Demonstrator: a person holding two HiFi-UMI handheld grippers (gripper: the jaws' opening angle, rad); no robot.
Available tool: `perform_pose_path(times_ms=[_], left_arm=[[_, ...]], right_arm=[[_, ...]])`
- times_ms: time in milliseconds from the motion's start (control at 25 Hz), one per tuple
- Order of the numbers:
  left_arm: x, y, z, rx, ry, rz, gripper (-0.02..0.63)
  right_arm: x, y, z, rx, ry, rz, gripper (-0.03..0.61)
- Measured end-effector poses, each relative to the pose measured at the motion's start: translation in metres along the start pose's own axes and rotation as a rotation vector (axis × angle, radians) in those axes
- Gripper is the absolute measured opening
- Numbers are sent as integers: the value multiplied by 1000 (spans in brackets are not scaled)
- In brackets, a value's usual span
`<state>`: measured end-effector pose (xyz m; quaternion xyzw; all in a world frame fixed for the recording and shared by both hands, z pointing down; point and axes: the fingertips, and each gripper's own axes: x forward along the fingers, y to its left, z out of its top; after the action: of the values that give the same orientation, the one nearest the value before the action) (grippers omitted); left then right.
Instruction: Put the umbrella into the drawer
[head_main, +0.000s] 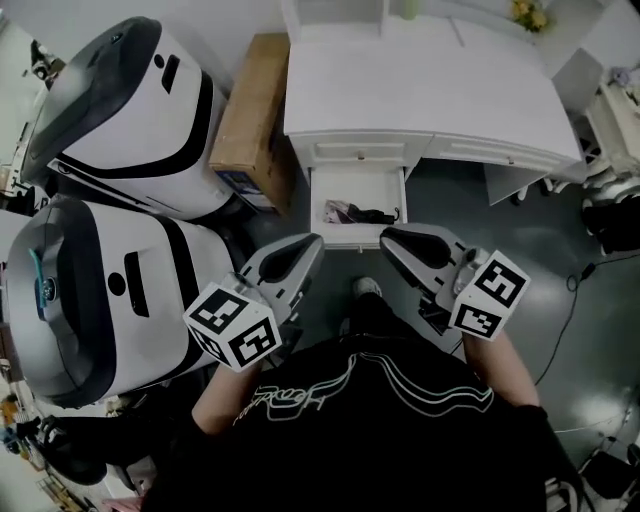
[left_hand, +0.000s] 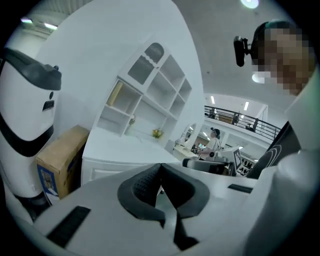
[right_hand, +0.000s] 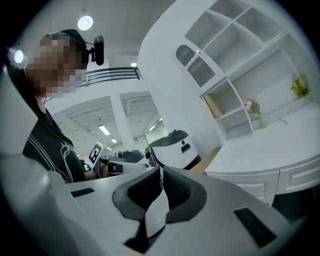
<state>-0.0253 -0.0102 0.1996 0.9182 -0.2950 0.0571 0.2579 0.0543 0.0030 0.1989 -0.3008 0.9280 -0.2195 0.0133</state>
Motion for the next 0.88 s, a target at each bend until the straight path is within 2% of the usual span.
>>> perform_pose_path(times_ms=[160, 280, 880], left_arm=[[-12, -26, 12, 71, -29, -40, 18], [-17, -35, 14, 90, -26, -67, 18], [-18, -29, 20, 79, -74, -32, 18]], right_arm=[[-11, 21, 9, -27, -40, -13, 43], [-13, 28, 9, -47, -51, -39, 41], [-9, 27, 13, -103, -45, -99, 41]])
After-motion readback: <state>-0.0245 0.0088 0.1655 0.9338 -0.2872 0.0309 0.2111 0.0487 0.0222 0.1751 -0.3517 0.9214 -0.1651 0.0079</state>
